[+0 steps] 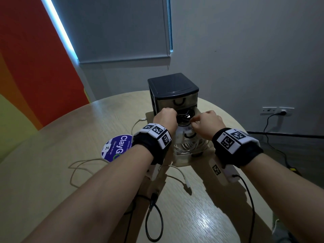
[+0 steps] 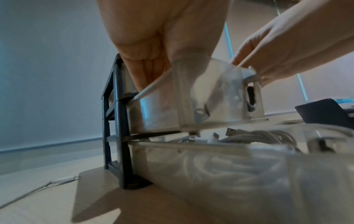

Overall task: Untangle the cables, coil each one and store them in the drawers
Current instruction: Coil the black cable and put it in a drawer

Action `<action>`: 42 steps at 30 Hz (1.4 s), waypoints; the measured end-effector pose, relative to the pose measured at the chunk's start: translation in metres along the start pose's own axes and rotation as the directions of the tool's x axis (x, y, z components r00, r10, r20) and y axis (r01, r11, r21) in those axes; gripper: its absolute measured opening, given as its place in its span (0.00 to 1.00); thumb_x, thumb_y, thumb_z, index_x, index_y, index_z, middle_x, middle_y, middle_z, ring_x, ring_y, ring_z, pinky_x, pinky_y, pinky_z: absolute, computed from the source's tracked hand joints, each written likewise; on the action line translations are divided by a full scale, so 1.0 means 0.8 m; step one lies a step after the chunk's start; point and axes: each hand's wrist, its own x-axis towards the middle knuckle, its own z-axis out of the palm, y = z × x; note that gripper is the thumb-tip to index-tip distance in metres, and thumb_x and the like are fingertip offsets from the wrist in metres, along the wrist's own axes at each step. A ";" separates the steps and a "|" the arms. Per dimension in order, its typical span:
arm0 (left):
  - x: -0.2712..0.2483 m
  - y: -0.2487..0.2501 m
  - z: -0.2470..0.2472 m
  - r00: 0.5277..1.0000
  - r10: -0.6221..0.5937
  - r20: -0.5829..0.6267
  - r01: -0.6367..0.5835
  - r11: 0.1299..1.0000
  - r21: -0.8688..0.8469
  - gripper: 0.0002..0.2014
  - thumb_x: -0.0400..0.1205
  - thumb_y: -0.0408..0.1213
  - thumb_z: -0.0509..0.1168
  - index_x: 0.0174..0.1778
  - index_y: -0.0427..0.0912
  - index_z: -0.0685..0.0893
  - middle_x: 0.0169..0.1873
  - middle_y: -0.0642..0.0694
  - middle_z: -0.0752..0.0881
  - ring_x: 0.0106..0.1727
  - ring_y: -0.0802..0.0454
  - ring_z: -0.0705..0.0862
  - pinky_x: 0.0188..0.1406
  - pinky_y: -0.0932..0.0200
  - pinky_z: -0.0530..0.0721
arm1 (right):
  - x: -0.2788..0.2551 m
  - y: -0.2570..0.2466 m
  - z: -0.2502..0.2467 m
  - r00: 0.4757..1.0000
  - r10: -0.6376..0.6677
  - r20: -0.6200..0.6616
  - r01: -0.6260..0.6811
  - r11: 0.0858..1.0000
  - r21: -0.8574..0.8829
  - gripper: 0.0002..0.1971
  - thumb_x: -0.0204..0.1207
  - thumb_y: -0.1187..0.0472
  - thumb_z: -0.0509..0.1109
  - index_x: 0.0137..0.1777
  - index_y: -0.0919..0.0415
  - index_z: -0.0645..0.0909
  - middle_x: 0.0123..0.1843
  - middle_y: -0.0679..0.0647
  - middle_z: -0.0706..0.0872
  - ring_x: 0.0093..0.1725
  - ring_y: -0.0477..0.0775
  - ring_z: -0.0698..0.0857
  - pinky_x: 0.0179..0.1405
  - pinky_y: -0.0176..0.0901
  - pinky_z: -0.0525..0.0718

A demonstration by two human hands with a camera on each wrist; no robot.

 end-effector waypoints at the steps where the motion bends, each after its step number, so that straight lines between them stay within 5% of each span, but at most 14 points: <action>1: -0.001 0.000 0.002 1.000 0.005 -0.013 -0.004 1.000 0.002 0.13 0.82 0.31 0.59 0.60 0.40 0.84 0.57 0.41 0.84 0.59 0.41 0.81 0.53 0.52 0.78 | -0.001 -0.001 0.001 1.000 -0.004 -0.001 0.004 1.000 -0.009 0.16 0.80 0.57 0.58 0.62 0.49 0.84 0.63 0.57 0.82 0.71 0.59 0.68 0.68 0.53 0.66; 5: 0.000 0.000 0.006 0.997 -0.008 -0.077 0.001 0.995 -0.099 0.14 0.80 0.31 0.63 0.62 0.41 0.76 0.59 0.42 0.80 0.62 0.43 0.78 0.52 0.52 0.76 | -0.001 -0.003 0.005 1.000 -0.014 -0.004 0.013 0.999 -0.029 0.15 0.82 0.53 0.57 0.61 0.50 0.83 0.64 0.57 0.82 0.72 0.60 0.66 0.71 0.56 0.62; 10: 0.002 -0.001 0.010 0.999 0.044 -0.026 -0.046 0.995 -0.091 0.18 0.81 0.34 0.63 0.68 0.47 0.79 0.61 0.43 0.76 0.65 0.44 0.74 0.56 0.52 0.77 | -0.003 -0.002 0.005 0.999 -0.015 0.032 0.017 0.997 -0.071 0.18 0.84 0.49 0.53 0.65 0.49 0.81 0.69 0.54 0.78 0.76 0.59 0.63 0.75 0.62 0.57; 18: 0.000 -0.003 -0.002 0.999 0.042 0.025 -0.041 0.999 -0.033 0.07 0.78 0.36 0.66 0.50 0.42 0.84 0.57 0.44 0.76 0.62 0.47 0.73 0.49 0.56 0.74 | -0.006 0.000 0.002 1.000 0.017 -0.002 -0.017 0.999 -0.050 0.16 0.80 0.54 0.57 0.61 0.52 0.83 0.64 0.55 0.82 0.72 0.60 0.66 0.73 0.61 0.59; 26: -0.008 -0.001 -0.029 0.990 0.036 0.138 -0.014 0.988 -0.156 0.02 0.70 0.38 0.71 0.32 0.47 0.85 0.34 0.47 0.86 0.42 0.49 0.85 0.39 0.57 0.85 | -0.005 -0.003 0.001 1.000 0.019 0.017 -0.019 0.999 -0.026 0.20 0.79 0.59 0.58 0.70 0.49 0.75 0.69 0.55 0.79 0.77 0.58 0.62 0.76 0.62 0.55; 32: -0.013 -0.003 -0.022 0.986 0.044 0.161 -0.028 0.995 -0.097 0.08 0.73 0.44 0.72 0.47 0.50 0.86 0.46 0.49 0.87 0.50 0.50 0.84 0.54 0.52 0.83 | -0.007 -0.002 0.002 1.000 0.018 0.023 -0.018 1.000 0.013 0.21 0.79 0.61 0.58 0.72 0.49 0.74 0.69 0.55 0.79 0.75 0.58 0.64 0.74 0.59 0.58; 37: -0.015 -0.009 -0.015 0.987 0.017 0.159 0.012 0.984 -0.179 0.08 0.71 0.49 0.74 0.41 0.51 0.89 0.42 0.50 0.89 0.48 0.50 0.85 0.52 0.53 0.85 | -0.003 0.001 0.011 1.000 0.003 -0.005 -0.002 0.994 0.108 0.22 0.77 0.65 0.58 0.71 0.54 0.75 0.69 0.58 0.80 0.71 0.63 0.71 0.71 0.59 0.69; 42: -0.029 -0.021 -0.001 0.992 0.072 0.108 -0.046 0.973 -0.228 0.15 0.78 0.46 0.68 0.61 0.52 0.85 0.58 0.50 0.85 0.62 0.48 0.80 0.64 0.45 0.77 | -0.006 0.000 0.015 0.995 -0.003 -0.101 0.024 0.977 0.213 0.20 0.75 0.67 0.58 0.66 0.58 0.80 0.64 0.60 0.83 0.66 0.64 0.76 0.66 0.60 0.74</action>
